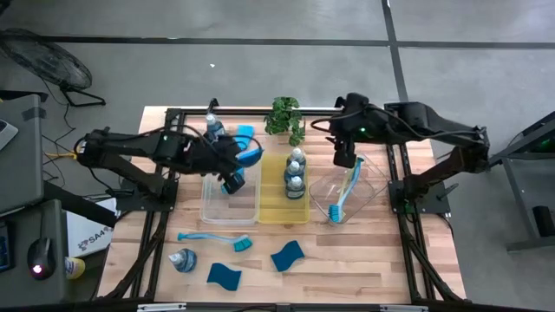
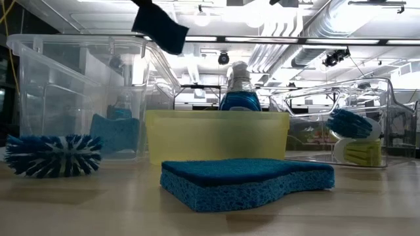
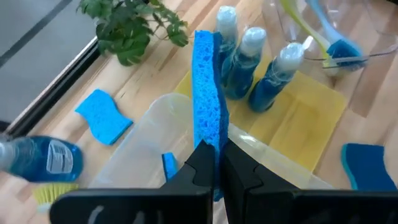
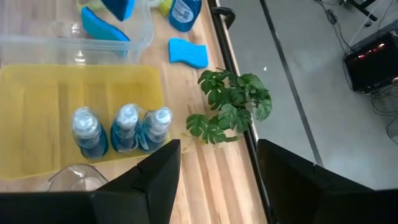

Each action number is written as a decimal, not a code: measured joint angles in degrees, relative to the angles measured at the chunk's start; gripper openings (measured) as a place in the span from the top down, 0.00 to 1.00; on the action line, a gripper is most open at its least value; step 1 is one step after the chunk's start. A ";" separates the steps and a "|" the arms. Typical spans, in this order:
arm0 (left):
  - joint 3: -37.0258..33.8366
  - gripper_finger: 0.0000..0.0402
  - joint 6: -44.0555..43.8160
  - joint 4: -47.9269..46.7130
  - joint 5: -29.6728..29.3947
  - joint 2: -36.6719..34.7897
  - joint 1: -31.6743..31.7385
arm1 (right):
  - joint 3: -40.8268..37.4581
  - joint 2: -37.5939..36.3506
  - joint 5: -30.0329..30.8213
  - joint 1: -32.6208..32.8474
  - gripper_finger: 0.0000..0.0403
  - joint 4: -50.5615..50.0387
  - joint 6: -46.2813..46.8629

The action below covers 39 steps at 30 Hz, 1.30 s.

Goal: Pick & Place Kitchen Sink Supplies
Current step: Put the blue sponge into the white bin

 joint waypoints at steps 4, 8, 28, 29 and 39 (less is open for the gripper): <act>-5.97 0.99 -6.41 1.01 -1.69 -1.42 -2.51 | 0.00 -0.39 0.01 0.00 0.49 -0.57 0.64; -13.36 0.99 -13.49 4.74 -3.92 -4.16 -4.30 | 0.00 -0.43 0.01 0.00 0.49 -0.93 0.64; -40.55 1.00 -24.00 26.66 -8.40 -11.53 -6.85 | 0.00 -0.43 -0.44 0.00 0.51 -0.98 -0.31; -41.13 1.00 -24.14 27.23 -8.38 -11.53 -6.86 | 0.00 -0.43 -0.43 0.00 0.51 -0.98 -0.32; -45.44 1.00 -25.10 29.75 -7.29 -11.51 -7.22 | 0.00 -0.43 -0.45 0.00 0.52 -0.98 -0.25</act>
